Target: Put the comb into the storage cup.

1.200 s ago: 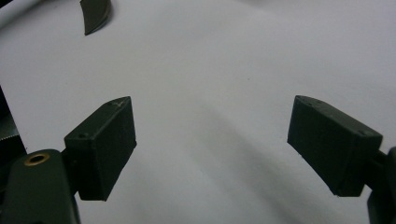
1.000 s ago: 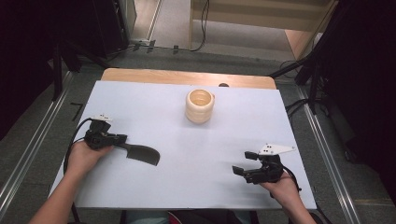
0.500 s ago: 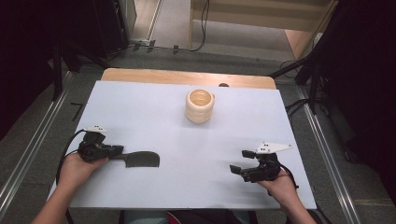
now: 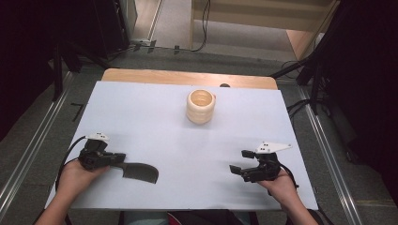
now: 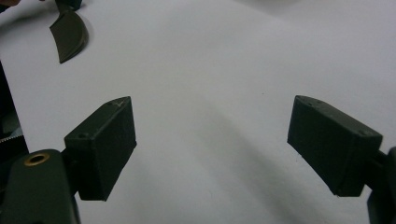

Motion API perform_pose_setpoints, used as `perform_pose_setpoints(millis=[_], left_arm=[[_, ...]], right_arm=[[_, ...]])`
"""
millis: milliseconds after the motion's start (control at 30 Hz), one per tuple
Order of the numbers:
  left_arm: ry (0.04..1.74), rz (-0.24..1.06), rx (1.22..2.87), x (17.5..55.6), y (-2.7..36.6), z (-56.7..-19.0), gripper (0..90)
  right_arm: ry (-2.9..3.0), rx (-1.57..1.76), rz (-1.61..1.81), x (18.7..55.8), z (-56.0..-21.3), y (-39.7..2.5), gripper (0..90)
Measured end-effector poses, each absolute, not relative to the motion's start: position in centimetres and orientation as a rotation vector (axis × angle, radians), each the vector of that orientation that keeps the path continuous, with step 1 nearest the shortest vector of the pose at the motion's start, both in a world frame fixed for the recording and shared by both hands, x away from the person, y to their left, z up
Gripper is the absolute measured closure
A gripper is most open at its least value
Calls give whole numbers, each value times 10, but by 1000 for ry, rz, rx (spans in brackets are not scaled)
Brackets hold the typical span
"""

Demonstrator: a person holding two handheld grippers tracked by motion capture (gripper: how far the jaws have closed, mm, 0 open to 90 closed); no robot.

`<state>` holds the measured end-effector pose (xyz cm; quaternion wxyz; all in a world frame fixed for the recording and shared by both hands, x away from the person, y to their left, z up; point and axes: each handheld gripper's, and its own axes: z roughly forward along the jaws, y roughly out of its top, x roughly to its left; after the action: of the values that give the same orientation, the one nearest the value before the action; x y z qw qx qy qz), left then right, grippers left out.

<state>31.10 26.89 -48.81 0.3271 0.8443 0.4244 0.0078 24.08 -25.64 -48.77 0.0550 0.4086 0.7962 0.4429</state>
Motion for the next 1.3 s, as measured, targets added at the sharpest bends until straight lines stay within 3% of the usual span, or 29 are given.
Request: perform_pose_setpoints(millis=[500,1133,1300], left_arm=[[1208,74,2173,310,298,-485,893],[1231,5,2143,273,309,-485,889],[1223,0,2073,273,311,-477,796]], right_arm=[[2417,1239,1348,241,-488,-256,138],[2419,1237,1352,241,-488,-255,138],[2418,1232,1353,242,-487,-255,138]])
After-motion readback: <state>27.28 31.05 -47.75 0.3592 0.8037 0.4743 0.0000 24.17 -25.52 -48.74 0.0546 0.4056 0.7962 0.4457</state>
